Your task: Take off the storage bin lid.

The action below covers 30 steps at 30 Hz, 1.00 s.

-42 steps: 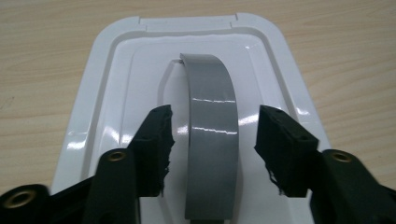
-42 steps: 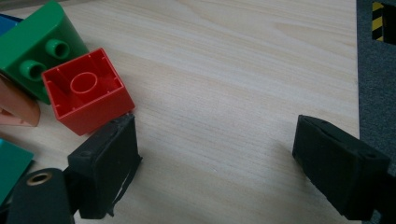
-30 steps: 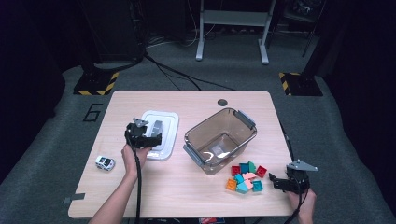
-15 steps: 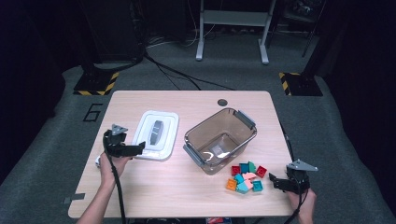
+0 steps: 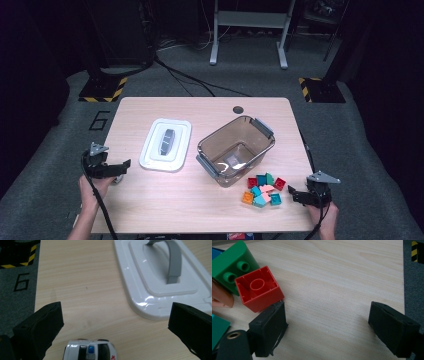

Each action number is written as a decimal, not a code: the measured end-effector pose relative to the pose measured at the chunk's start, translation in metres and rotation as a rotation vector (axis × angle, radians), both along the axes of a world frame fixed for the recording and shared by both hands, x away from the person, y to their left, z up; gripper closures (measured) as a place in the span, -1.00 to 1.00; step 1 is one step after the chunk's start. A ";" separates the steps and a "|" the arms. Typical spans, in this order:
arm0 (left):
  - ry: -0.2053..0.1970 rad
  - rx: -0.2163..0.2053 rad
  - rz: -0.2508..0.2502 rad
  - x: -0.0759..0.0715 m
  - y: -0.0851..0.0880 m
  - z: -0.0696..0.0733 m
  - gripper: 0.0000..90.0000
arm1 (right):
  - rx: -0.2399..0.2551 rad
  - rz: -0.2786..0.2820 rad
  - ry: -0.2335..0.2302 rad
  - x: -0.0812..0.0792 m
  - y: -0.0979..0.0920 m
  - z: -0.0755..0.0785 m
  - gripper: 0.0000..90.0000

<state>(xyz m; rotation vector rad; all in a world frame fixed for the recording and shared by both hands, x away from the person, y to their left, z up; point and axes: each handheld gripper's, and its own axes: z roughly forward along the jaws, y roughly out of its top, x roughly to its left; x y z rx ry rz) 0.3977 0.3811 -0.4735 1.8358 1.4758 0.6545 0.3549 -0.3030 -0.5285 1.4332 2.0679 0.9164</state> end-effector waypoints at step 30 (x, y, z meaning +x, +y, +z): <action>0.058 0.048 -0.024 -0.010 0.026 -0.054 -0.64 | 0.000 -0.002 -0.002 0.000 0.000 0.000 -0.68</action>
